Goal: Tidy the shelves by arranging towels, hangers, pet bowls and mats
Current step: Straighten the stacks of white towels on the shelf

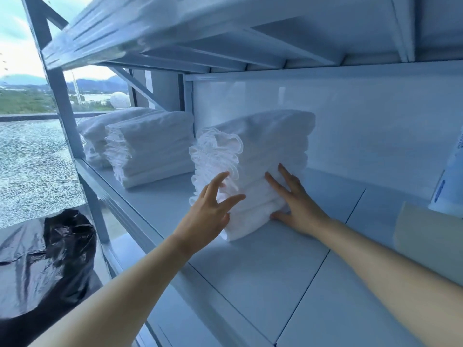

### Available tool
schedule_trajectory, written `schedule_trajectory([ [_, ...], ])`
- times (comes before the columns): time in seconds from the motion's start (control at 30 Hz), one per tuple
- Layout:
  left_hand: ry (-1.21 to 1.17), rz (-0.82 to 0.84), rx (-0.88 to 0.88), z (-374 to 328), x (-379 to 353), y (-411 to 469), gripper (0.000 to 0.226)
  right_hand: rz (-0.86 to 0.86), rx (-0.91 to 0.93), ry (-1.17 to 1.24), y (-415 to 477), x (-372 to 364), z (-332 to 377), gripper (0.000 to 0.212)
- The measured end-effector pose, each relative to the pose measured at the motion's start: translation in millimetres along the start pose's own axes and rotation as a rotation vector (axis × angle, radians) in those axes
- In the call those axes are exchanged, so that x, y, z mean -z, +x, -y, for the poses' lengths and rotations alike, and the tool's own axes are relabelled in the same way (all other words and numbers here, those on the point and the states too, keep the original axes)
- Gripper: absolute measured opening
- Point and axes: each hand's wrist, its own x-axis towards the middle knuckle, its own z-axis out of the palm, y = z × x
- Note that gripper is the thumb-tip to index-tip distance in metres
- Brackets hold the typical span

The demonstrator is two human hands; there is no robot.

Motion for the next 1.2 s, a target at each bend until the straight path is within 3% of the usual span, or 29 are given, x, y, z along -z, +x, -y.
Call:
schedule_trajectory([
  [0.33, 0.071, 0.009, 0.016, 34, 28, -28, 0.050, 0.026, 0.084, 0.066, 36, -29, 35, 0.093],
  [0.57, 0.139, 0.034, 0.128, 57, 45, -49, 0.049, 0.058, 0.124, 0.110, 59, -50, 66, 0.093],
  [0.7, 0.203, 0.025, 0.207, 64, 41, -48, 0.063, 0.062, 0.117, 0.113, 69, -59, 74, 0.093],
  [1.2, 0.269, 0.044, 0.203, 86, 31, -46, 0.069, 0.069, 0.071, 0.156, 90, -74, 75, 0.093],
])
